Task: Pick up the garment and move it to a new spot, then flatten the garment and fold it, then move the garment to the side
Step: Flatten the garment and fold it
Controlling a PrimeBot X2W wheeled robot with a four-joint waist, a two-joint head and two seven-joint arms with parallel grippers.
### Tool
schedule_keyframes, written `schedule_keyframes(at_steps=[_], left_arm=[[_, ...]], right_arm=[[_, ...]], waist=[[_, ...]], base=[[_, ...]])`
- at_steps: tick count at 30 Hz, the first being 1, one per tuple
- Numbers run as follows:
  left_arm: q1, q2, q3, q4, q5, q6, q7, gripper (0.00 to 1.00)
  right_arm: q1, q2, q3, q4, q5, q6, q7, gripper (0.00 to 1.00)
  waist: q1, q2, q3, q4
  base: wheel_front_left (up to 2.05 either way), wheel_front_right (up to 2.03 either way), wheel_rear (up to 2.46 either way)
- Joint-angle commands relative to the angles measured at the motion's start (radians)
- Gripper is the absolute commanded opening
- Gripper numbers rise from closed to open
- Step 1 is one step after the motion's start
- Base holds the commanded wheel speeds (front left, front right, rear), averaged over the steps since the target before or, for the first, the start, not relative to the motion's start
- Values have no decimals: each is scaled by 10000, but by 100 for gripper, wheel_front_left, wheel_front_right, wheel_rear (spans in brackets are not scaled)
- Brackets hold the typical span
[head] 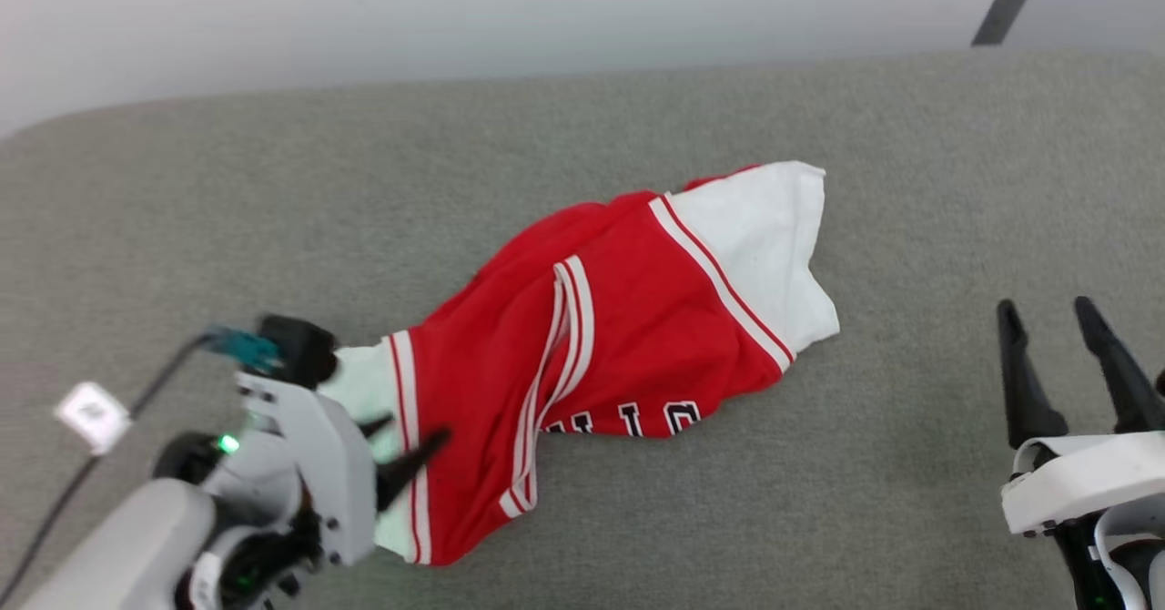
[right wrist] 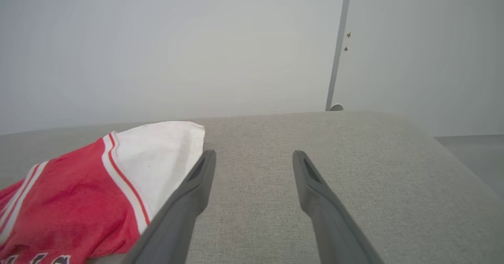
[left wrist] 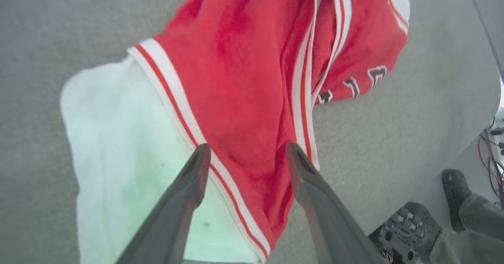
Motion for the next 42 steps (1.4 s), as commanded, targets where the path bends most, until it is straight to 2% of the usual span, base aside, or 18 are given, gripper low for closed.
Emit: schedule_keyframes(at_steps=[1,3,9,15,20,25,31,42], left_arm=[[118,50,215,-7,79,-14,-368,100],[148,105,478,-3,302,-112,-1083,100],[484,17,1287,459,1164,-4,-3716,100],[1114,-355,1970,1016,1800,248,-6412,100],[1737,-717,2440,1273,2066,522,-8120,100],[2290,-1169,2988,1178,2467,633,-8659,100],[2705,-2360,4182,553,3345,408,-8689,100],[2422,-4660,5901,633,5015,-1113,-8695,100]], right_arm=[[-134,-103,99,56,91,-10,76,100],[-194,-247,326,171,196,-10,274,100],[-473,-718,918,654,518,-10,816,100],[-813,-1232,1450,1299,936,-10,1265,100],[-1212,-1681,1791,1837,1274,-10,1781,100],[-1890,-2136,1972,2410,1705,-10,2426,100],[-2987,-2856,2116,3258,2144,-10,3254,100],[-4788,-4078,2414,4990,2677,-10,4380,100]], waist=[[0,-1,-377,295],[0,-1,-573,436],[0,-1,-1073,994],[0,-1,-1431,1662],[0,-1,-1527,2206],[0,-1,-1338,2729],[0,-1,-800,3369],[0,-1,433,4180]], base=[[0,0,0],[0,0,0],[0,0,0],[0,0,0],[0,0,0],[0,0,0],[0,0,0],[0,0,0]])
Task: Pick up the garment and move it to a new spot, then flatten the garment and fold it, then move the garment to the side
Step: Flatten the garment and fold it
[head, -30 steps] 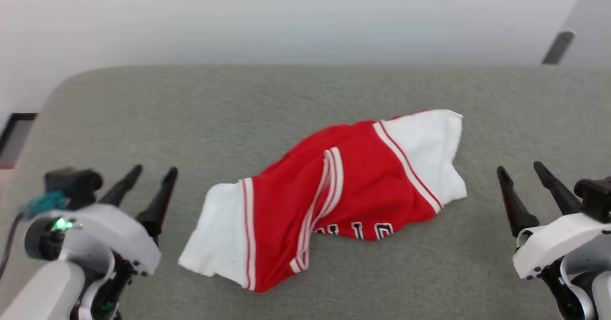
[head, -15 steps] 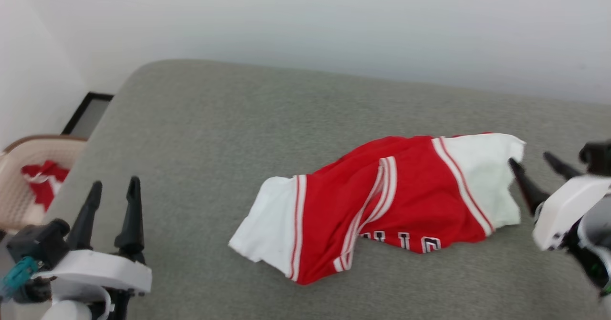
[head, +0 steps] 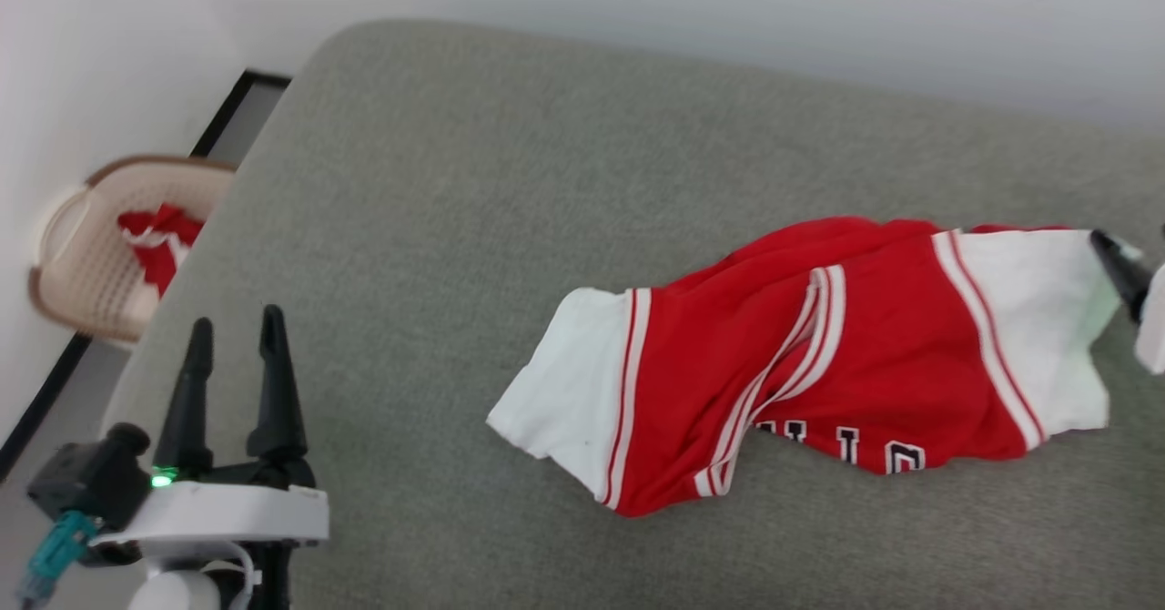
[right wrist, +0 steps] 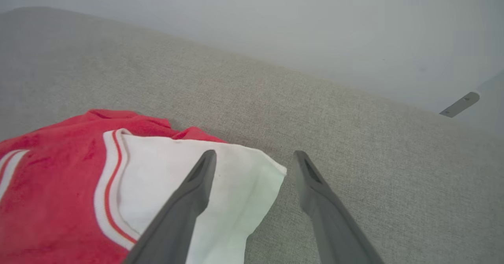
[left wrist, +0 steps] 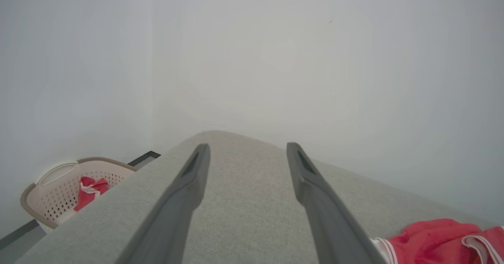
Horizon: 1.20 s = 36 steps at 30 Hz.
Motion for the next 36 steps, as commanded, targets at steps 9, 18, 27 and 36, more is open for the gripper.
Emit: schedule_keyframes(at_steps=[9,18,27,36], left_arm=[[-390,-1202,725,467,972,-791,2,100],[-489,-1525,852,611,1085,-917,1,100],[-289,-1534,845,485,996,-927,1,100],[-130,-1404,1159,368,1071,-927,1,100]], right_arm=[[-897,-363,437,1179,741,-10,869,100],[-1009,-235,559,2183,1198,-10,1675,0],[-1042,-394,972,1848,1538,-10,1440,0],[-723,-708,1723,144,2151,-9,339,0]], waist=[[0,0,1095,658],[0,0,1258,727],[0,0,1037,565],[0,0,622,156]], base=[[0,0,0],[0,0,0],[0,0,0],[0,0,0]])
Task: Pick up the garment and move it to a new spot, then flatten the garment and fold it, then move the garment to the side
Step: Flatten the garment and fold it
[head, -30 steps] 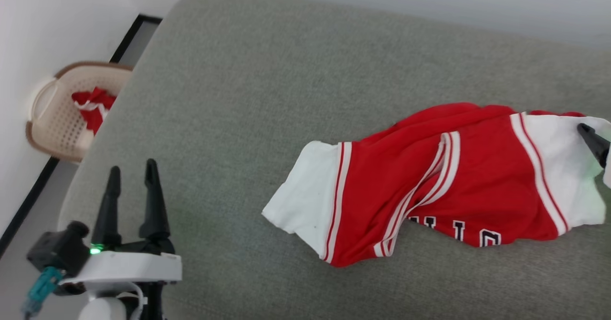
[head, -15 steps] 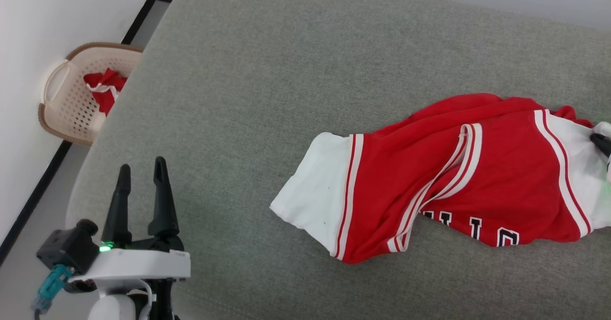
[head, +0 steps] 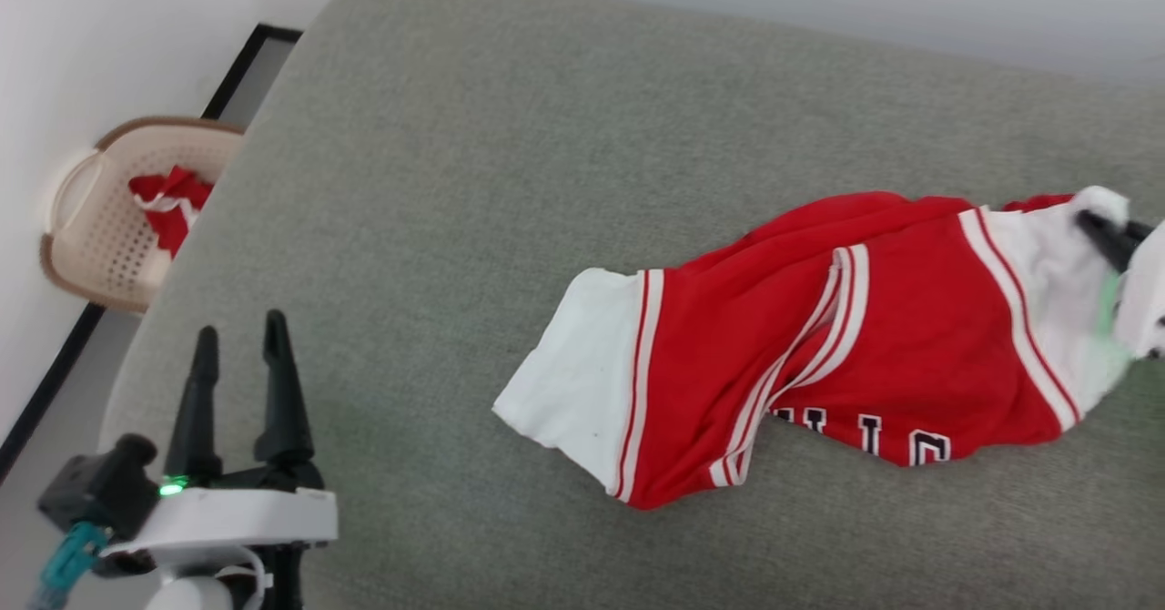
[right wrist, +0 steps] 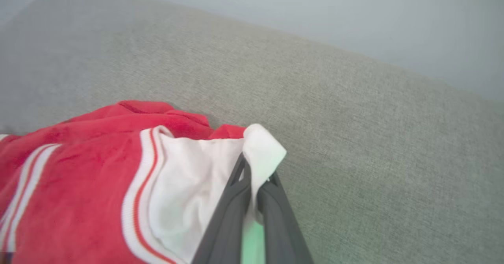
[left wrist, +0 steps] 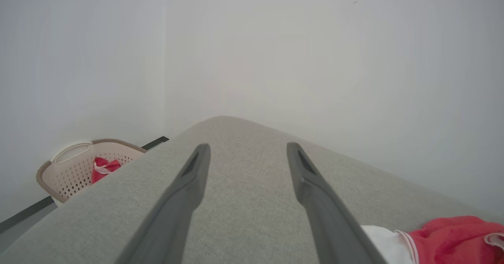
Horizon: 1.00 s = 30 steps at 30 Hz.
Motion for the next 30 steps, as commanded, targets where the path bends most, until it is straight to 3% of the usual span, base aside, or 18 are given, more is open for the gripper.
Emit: schedule_keyframes(at_steps=[1,12,17,22,29,30], left_arm=[[104,63,101,-43,46,-32,1,100],[636,250,794,-195,144,-31,1,100],[882,335,1074,-127,160,-27,1,100],[1117,384,1243,-47,121,-26,1,100],[1288,404,1297,83,71,-26,1,100],[1290,414,1305,107,77,-26,1,100]], right_arm=[[285,-59,210,-342,168,-10,-157,0],[2386,-1071,1290,-3763,1290,-9,-1489,0],[3672,-1590,1450,-4522,1388,-9,-2008,0],[4887,-1980,1554,-4577,1303,-10,-2439,0],[5800,-1903,1371,-3937,1150,-10,-2844,0],[5789,-1814,1360,-3838,1176,-10,-2889,15]], waist=[[0,-1,-221,-234],[0,-1,-1000,-1184],[0,-1,-1377,-1535],[0,-1,-1731,-1822],[0,-1,-1980,-2133],[0,-1,-1986,-2182]], base=[[0,0,0],[0,0,0],[0,0,0],[0,0,0],[0,0,0],[0,0,0]])
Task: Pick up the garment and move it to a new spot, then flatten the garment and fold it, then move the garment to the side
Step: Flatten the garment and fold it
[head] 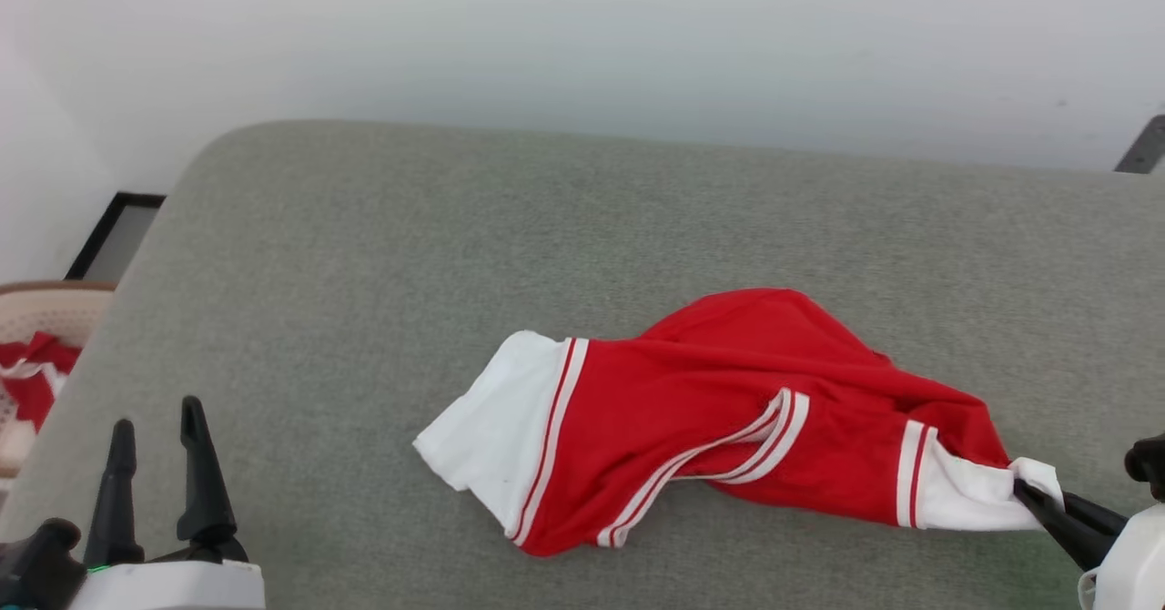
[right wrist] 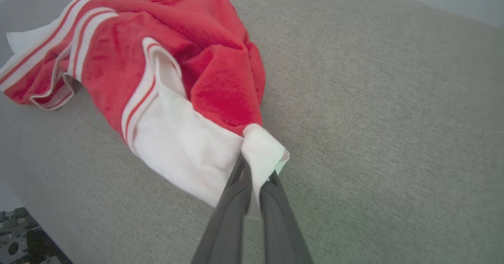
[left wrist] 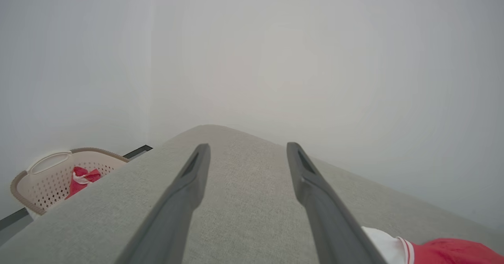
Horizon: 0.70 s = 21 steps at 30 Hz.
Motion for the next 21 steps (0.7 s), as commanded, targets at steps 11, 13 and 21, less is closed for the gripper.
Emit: schedule_keyframes(at_steps=[11,13,21], left_arm=[[186,102,185,146,191,-17,1,100],[293,92,268,74,219,-17,1,100],[843,405,-221,-108,190,-17,1,100]], right_arm=[[-868,526,59,877,-214,-10,201,100],[-922,604,-22,864,-235,-10,276,100],[-477,1044,-777,271,-161,-10,458,100]], waist=[[0,0,-280,-513],[0,0,-338,-570],[0,0,-585,-640]], base=[[0,0,0],[0,0,0],[0,0,0]])
